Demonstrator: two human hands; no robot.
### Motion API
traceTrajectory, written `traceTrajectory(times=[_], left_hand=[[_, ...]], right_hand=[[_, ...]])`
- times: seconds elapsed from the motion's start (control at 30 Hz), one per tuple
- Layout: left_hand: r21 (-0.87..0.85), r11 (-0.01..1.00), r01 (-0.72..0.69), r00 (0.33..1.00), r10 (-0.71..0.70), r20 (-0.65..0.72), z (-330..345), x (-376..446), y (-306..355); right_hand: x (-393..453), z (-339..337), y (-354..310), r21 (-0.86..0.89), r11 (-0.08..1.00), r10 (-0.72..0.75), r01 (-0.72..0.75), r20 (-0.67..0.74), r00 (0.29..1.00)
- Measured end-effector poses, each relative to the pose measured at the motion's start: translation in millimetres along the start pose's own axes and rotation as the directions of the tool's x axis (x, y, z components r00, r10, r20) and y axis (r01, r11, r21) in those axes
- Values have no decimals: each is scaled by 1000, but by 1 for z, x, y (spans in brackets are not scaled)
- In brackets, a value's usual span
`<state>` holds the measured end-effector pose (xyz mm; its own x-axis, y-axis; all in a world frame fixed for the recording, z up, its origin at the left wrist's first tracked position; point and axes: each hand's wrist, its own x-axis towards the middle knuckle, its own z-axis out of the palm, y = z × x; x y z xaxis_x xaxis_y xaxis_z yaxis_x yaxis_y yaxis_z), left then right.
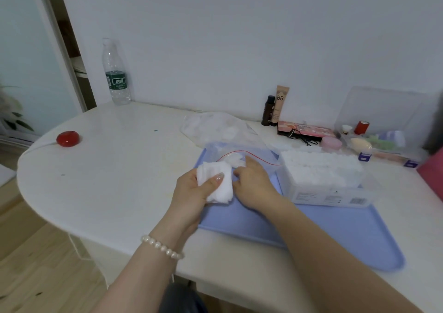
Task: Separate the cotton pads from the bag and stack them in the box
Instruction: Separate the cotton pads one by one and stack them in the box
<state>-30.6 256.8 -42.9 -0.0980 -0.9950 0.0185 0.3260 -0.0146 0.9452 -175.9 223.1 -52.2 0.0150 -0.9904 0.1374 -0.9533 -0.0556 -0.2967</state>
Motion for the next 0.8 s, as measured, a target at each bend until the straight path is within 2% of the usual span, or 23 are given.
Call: traceTrajectory(times=[0.07,0.17,0.23,0.3,0.33,0.4,0.47,0.5,0.57,0.67,0.8], left_hand=[[-1,1000,1,1000,-1,17,0,-2,2],[-14,1000,19,998,-18,57,-3,0,-1],[-30,999,33,997,-30,71,-4,-1,-1],[-26,999,39,997,-37,65,-4,0,-2],[-21,999,46,997,-44,56,-3,1,-2],[-32,998,59,997,-57,43,-2,2,-2],[-48,996,75,997,-73,38,2,2,-2],[-56,995,83,996,-82,29,5,2,-2],[-72,993,89,996,-90,-5,11,1,-4],[-112,990,92,996,-94,-13,19,0,-6],[-120,990,70,998,-70,5,24,0,-6]], right_hand=[[2,-1,-1,-82,997,-3,8,50,999],[-10,-5,-5,-19,999,-44,44,-42,998],[-22,-15,-6,128,992,4,20,-183,983],[-37,-34,-7,431,902,169,-37,-272,947],[-44,-44,-7,613,788,252,-57,-237,938],[-53,-59,-5,900,432,254,-51,-67,965],[-59,-62,-4,991,82,172,-102,87,981],[-60,-62,-4,990,-28,145,-139,141,979],[-60,-58,-5,970,-154,130,-188,208,969],[-60,-53,-7,948,-223,117,-228,259,959],[-60,-45,-8,956,-120,153,-267,284,947]])
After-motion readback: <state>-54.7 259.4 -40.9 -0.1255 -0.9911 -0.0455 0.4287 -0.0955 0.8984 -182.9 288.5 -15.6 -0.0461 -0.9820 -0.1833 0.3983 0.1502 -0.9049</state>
